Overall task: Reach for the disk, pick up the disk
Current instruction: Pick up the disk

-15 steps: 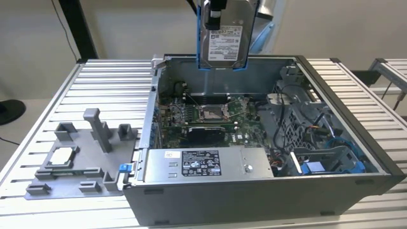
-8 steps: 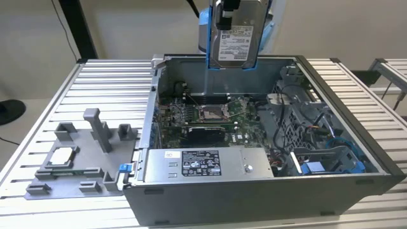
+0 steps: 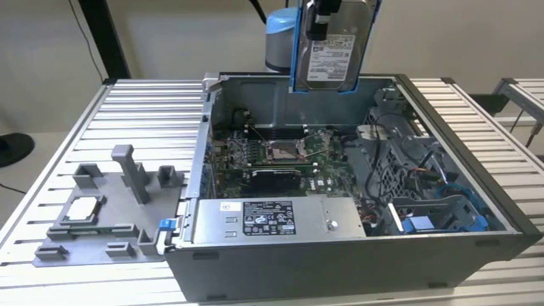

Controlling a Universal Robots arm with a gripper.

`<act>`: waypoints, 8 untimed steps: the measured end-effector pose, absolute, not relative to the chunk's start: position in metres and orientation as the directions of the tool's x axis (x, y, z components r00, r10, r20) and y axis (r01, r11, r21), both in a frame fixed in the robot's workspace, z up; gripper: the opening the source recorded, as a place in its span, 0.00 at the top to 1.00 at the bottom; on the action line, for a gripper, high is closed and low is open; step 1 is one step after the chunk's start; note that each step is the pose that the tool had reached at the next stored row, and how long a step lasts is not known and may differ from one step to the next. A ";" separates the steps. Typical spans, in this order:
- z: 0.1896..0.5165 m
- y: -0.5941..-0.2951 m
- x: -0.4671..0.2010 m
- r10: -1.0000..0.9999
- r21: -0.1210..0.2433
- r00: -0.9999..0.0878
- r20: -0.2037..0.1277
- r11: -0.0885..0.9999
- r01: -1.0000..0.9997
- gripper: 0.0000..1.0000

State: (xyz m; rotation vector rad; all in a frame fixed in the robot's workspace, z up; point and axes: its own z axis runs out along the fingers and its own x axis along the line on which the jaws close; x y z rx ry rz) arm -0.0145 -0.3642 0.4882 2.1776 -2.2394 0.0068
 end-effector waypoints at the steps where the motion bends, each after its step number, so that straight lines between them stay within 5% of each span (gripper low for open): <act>1: 0.488 -0.364 -0.012 -0.999 0.009 -0.028 0.016 0.028 -1.000 1.00; 8: 0.488 -0.364 0.010 -0.999 0.009 -0.028 0.016 0.028 -1.000 1.00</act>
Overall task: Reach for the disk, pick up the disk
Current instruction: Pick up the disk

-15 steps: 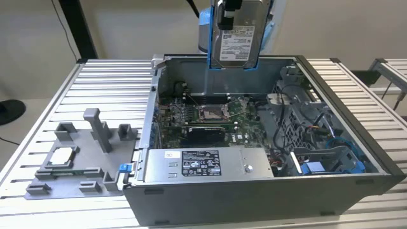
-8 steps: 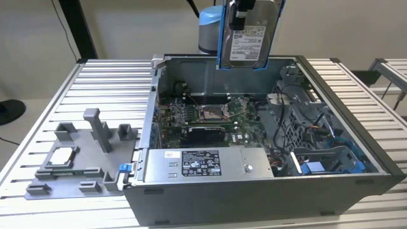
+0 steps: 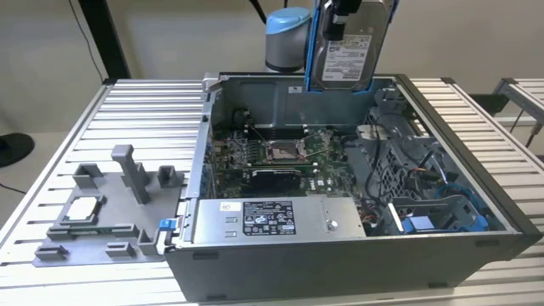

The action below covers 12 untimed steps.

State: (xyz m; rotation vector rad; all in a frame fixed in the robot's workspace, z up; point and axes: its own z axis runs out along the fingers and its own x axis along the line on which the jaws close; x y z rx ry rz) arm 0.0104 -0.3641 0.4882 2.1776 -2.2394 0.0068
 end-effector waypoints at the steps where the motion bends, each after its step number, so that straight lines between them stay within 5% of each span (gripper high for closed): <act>1: 0.488 -0.364 0.014 -0.999 0.009 -0.028 0.016 0.028 -1.000 1.00; 12: 0.488 -0.364 0.044 -0.999 0.009 -0.028 0.016 0.028 -1.000 1.00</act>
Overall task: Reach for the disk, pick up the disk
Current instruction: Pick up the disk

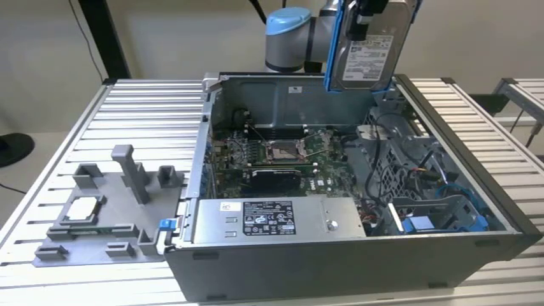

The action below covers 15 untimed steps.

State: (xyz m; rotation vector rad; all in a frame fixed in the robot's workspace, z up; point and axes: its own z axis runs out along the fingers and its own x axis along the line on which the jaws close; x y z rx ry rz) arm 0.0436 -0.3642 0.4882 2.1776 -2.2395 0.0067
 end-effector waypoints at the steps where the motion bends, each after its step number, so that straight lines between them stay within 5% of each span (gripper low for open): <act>1: 0.488 -0.364 0.046 -0.999 0.009 -0.028 0.016 0.028 -1.000 1.00; 15: 0.489 -0.364 0.048 -0.999 0.009 -0.028 0.016 0.028 -1.000 1.00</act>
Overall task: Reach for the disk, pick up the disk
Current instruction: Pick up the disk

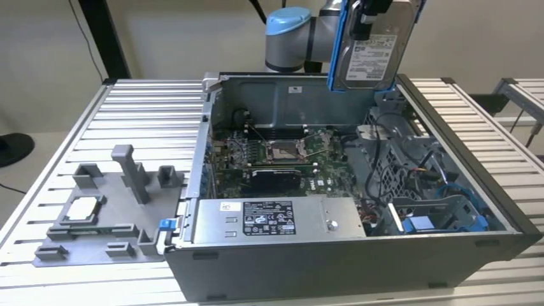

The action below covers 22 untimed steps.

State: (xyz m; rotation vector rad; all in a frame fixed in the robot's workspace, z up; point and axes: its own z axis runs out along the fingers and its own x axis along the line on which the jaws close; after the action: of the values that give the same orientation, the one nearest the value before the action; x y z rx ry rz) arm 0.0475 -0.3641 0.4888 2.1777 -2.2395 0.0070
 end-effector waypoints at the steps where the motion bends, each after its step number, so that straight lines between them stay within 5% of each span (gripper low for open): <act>1: 0.489 -0.364 0.047 -0.999 0.009 -0.028 0.016 0.028 -1.000 1.00; 22: 0.490 -0.375 0.048 -0.999 0.009 -0.028 0.016 0.028 -1.000 1.00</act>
State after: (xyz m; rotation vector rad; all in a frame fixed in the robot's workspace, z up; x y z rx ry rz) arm 0.0482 -0.3746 0.4900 2.1776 -2.2393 0.0072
